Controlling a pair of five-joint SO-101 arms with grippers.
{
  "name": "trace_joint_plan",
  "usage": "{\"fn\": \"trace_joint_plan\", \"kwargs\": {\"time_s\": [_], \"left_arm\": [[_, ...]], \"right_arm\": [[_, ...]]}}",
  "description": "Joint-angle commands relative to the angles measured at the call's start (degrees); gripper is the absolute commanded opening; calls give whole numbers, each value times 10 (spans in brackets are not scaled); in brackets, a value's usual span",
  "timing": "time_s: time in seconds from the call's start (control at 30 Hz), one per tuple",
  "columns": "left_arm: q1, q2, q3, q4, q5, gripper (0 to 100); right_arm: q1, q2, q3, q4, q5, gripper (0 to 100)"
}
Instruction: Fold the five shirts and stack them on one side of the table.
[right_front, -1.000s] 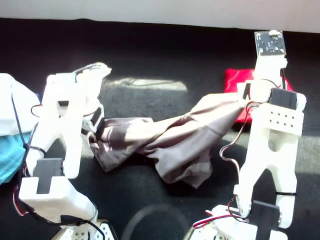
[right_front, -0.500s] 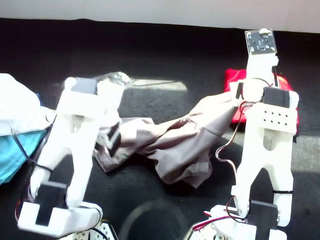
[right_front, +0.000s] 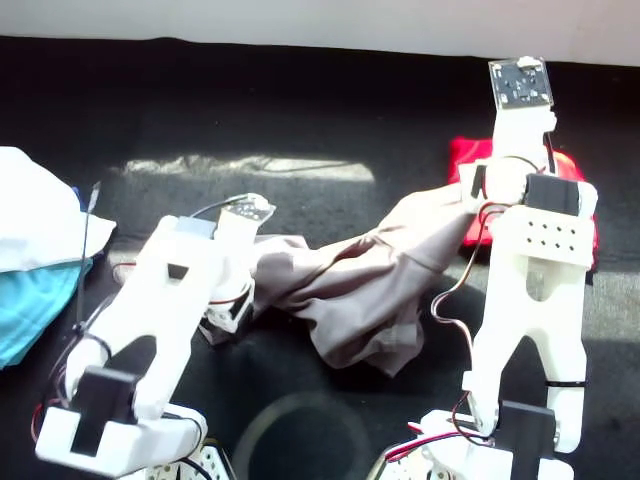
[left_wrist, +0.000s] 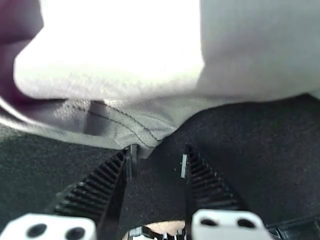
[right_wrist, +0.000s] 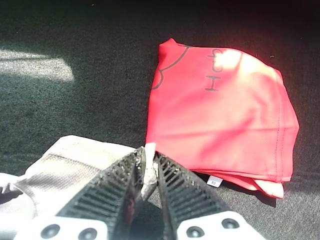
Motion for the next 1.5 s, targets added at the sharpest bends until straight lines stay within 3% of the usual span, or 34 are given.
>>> {"fn": "trace_joint_plan", "kwargs": {"time_s": [0.0,0.57,0.9,1.0,1.07,1.27,1.47], "left_arm": [[6,14,0,-32,25,161],[-30,25,5,-72,-15,161],[-27,118,-31,-62,-34,156],[-30,117,-32,-61,-33,19],[-31,116,-36,-56,-33,22],[-31,107,-109,37,-33,9],[-31,-25,-222,170,-34,9]], "right_arm": [[-2,-2,-29,6,-3,6],[-3,-7,-29,7,-2,6],[-3,-7,-29,7,-2,6],[0,-7,-29,8,-3,6],[0,-7,-29,9,-4,6],[-7,-8,-29,43,-5,6],[-12,-47,-52,36,-22,6]]}}
